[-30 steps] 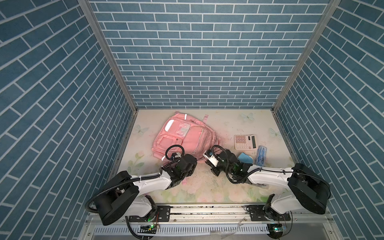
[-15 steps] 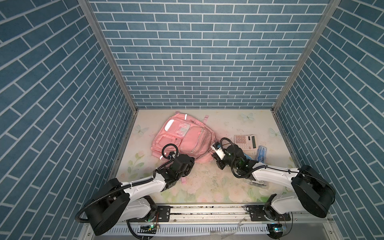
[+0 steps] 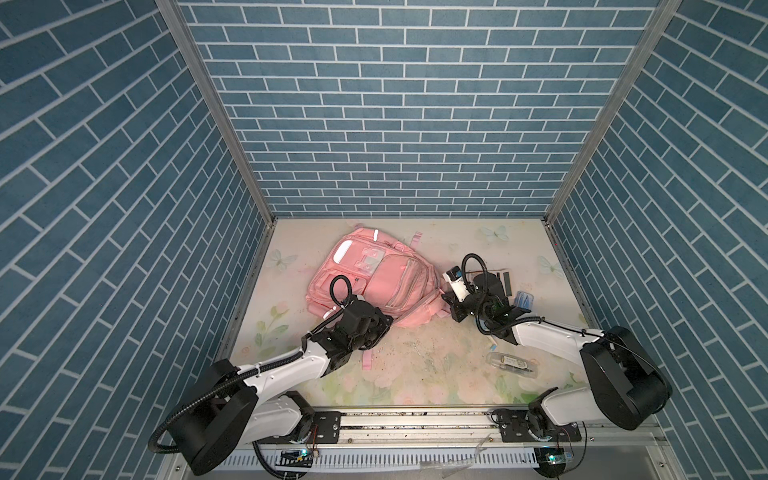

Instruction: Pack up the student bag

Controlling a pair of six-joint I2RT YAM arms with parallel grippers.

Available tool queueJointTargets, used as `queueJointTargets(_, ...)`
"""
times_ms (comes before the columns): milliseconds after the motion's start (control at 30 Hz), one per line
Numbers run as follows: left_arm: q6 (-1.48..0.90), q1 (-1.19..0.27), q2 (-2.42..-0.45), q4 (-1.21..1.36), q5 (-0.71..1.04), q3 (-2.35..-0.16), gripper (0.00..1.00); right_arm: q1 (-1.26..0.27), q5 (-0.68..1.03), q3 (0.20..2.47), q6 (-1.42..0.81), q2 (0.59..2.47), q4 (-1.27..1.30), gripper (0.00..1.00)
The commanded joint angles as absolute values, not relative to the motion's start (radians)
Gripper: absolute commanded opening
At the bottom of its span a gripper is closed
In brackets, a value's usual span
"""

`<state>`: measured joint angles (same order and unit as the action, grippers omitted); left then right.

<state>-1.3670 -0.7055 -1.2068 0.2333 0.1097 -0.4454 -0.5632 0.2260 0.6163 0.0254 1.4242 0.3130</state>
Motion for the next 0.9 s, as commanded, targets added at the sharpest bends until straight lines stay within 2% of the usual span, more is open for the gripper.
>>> queueJointTargets(0,-1.26,-0.676,-1.21,0.193,0.161,-0.491,0.0,-0.541,0.226,0.609,0.042,1.383,0.303,0.0)
queueJointTargets(200,-1.152,-0.598,-1.21,0.109,0.218,-0.529,0.0,-0.543,0.449,0.525,0.071,1.288,0.333,0.0)
queueJointTargets(367,-1.043,-0.549,-1.224,0.013,0.245,-0.587,0.0,-0.57,0.446,0.522,0.067,1.254,0.295,0.0)
queueJointTargets(533,-0.948,-0.468,-1.244,-0.029,0.298,-0.618,0.0,-0.669,0.462,0.542,0.077,1.243,0.283,0.0)
queueJointTargets(800,-0.869,-0.341,-1.289,-0.103,0.358,-0.704,0.0,-0.751,0.436,0.662,0.051,1.378,0.298,0.0)
queueJointTargets(833,-0.875,-0.336,-1.29,-0.103,0.357,-0.707,0.09,-0.757,0.441,0.674,0.048,1.395,0.298,0.0)
queueJointTargets(867,-0.888,-0.334,-1.289,-0.095,0.355,-0.704,0.25,-0.766,0.444,0.687,0.04,1.409,0.303,0.0)
